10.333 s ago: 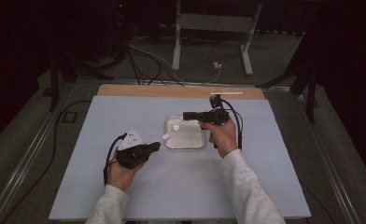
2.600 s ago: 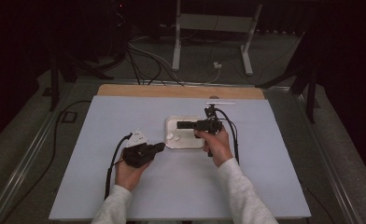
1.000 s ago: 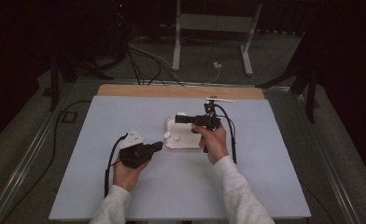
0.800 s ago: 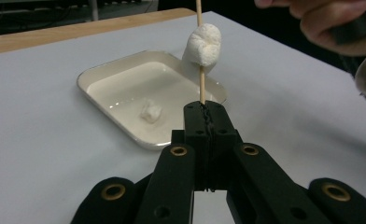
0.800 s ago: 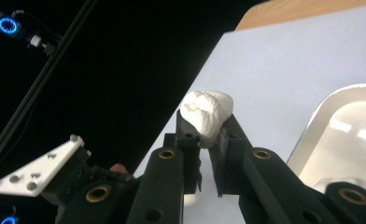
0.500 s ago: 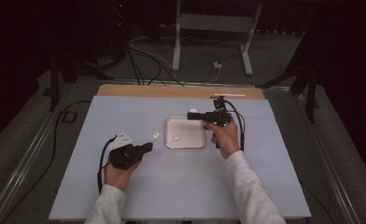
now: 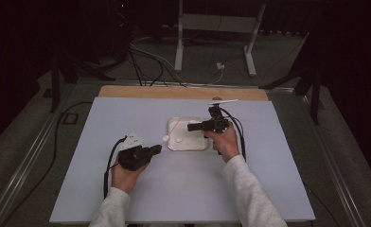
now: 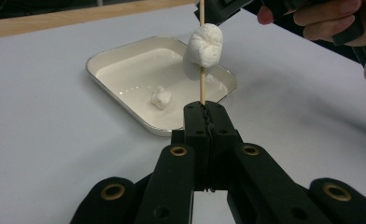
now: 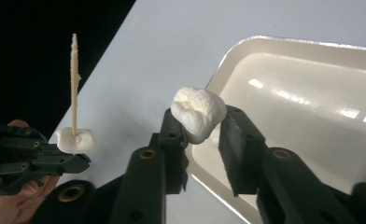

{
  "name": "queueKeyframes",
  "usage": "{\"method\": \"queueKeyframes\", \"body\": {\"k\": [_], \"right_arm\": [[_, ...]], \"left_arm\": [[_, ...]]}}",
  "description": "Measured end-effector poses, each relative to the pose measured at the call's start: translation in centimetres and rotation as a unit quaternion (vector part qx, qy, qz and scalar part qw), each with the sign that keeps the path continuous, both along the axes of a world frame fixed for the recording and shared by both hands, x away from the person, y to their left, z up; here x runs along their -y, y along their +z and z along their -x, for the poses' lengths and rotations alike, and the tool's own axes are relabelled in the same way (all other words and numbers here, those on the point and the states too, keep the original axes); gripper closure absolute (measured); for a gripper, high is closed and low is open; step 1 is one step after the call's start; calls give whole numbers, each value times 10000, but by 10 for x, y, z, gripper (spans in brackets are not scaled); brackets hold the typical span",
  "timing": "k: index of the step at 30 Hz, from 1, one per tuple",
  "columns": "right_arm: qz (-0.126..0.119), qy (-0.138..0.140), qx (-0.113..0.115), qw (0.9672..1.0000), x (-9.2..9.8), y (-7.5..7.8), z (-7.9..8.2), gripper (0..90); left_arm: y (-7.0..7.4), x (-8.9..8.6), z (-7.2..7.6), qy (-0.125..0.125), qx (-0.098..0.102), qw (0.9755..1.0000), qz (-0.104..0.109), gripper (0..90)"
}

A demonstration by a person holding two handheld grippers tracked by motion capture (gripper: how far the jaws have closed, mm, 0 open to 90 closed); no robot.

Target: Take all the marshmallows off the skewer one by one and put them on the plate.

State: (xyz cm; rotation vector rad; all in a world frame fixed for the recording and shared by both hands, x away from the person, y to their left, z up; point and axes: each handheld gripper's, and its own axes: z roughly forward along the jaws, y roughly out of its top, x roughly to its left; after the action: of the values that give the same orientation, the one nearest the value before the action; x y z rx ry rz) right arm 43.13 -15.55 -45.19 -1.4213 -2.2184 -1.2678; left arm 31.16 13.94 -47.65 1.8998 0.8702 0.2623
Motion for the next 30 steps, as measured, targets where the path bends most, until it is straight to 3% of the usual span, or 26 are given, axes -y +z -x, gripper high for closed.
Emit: {"method": "queueKeyframes", "body": {"k": [7,10,13,20,26,30], "right_arm": [[269,200,182,9993,-6,-1,4,553],[668,297,385,9966,-10,0,6,497],[866,317,469,9946,-12,0,6,460],[886,333,541,9940,-10,1,7,427],[642,410,594,9953,-8,4,9,423],[510,404,640,9958,-6,7,10,403]], "left_arm": [[-7,11,-5,-149,-162,9997,-144,900],[-7,13,-5,-226,-187,9994,-188,900],[-8,15,-5,-296,-208,9991,-222,900],[-9,17,-7,-360,-277,9985,-306,900],[-13,16,-11,-198,-406,9982,-395,900],[-13,17,-12,-192,-388,9984,-376,900]]}}
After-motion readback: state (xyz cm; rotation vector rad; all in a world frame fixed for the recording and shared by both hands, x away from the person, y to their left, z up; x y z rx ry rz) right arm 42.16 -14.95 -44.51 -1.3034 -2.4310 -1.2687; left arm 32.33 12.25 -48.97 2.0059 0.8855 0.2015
